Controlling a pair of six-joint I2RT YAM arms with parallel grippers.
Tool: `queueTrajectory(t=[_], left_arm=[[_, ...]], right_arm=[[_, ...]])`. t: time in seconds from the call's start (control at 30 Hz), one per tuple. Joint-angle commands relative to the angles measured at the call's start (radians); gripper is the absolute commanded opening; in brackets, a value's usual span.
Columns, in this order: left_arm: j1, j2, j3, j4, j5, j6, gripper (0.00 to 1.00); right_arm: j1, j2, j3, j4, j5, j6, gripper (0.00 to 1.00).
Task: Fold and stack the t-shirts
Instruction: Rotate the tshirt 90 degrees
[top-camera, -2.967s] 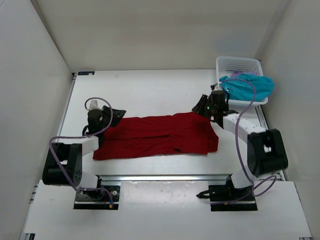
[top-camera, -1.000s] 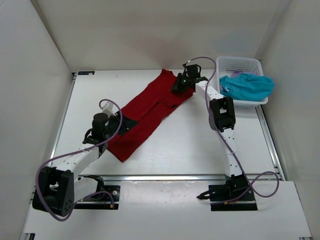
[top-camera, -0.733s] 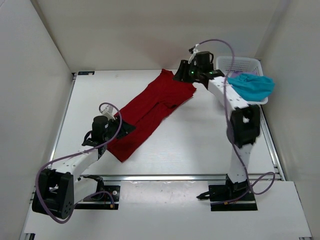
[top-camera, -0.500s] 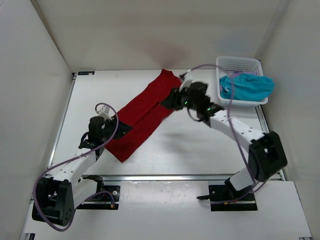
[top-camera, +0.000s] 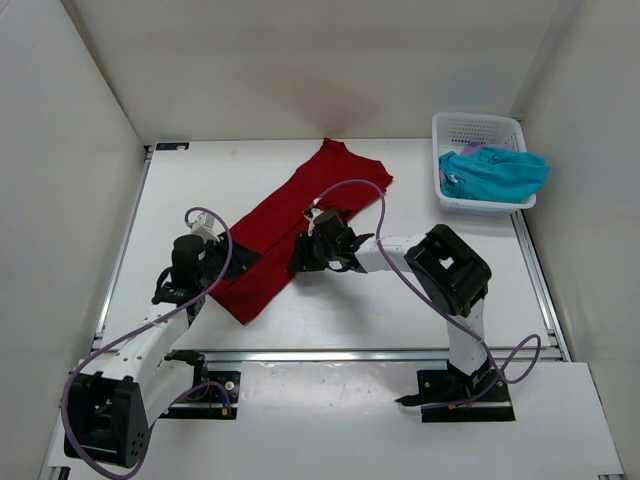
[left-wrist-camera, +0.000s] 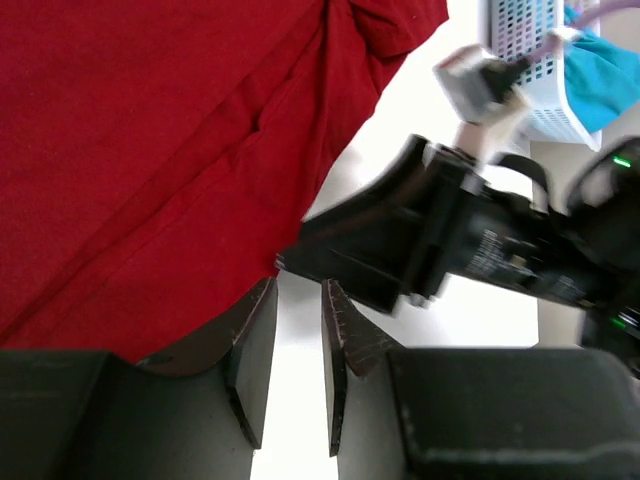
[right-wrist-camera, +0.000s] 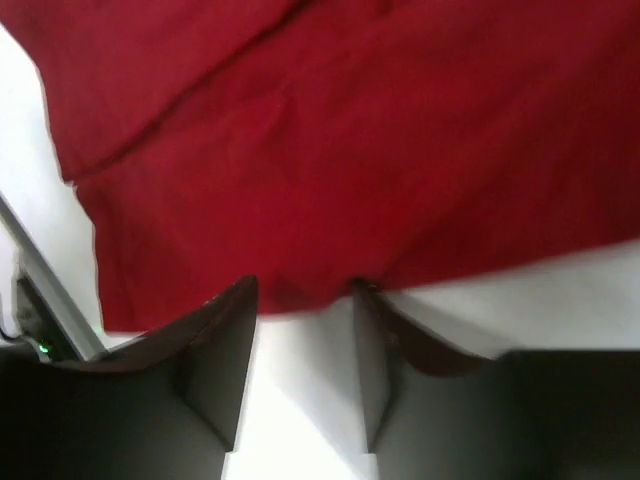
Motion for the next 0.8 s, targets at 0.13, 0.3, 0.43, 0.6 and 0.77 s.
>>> queueTrajectory(t=[0.13, 0.3, 0.43, 0.6, 0.77], left_arm=[[-0.009, -0.021, 0.012, -0.005, -0.016, 0.024, 0.37], [-0.089, 0.035, 0.026, 0.008, -0.040, 0.032, 0.37], [-0.188, 0.098, 0.023, 0.008, -0.078, 0.058, 0.40], [-0.270, 0.123, 0.015, -0.103, -0.149, 0.141, 0.47], [-0.271, 0.091, -0.037, -0.214, -0.151, 0.210, 0.56]], right_arm=[[-0.034, 0.032, -0.017, -0.004, 0.011, 0.043, 0.00], [-0.215, -0.214, -0.249, -0.069, -0.050, -0.064, 0.00], [-0.384, -0.342, -0.362, -0.195, -0.139, -0.177, 0.14], [-0.480, -0.582, -0.539, -0.184, -0.161, -0.141, 0.49], [-0.454, -0.788, -0.681, -0.303, -0.123, -0.122, 0.49]])
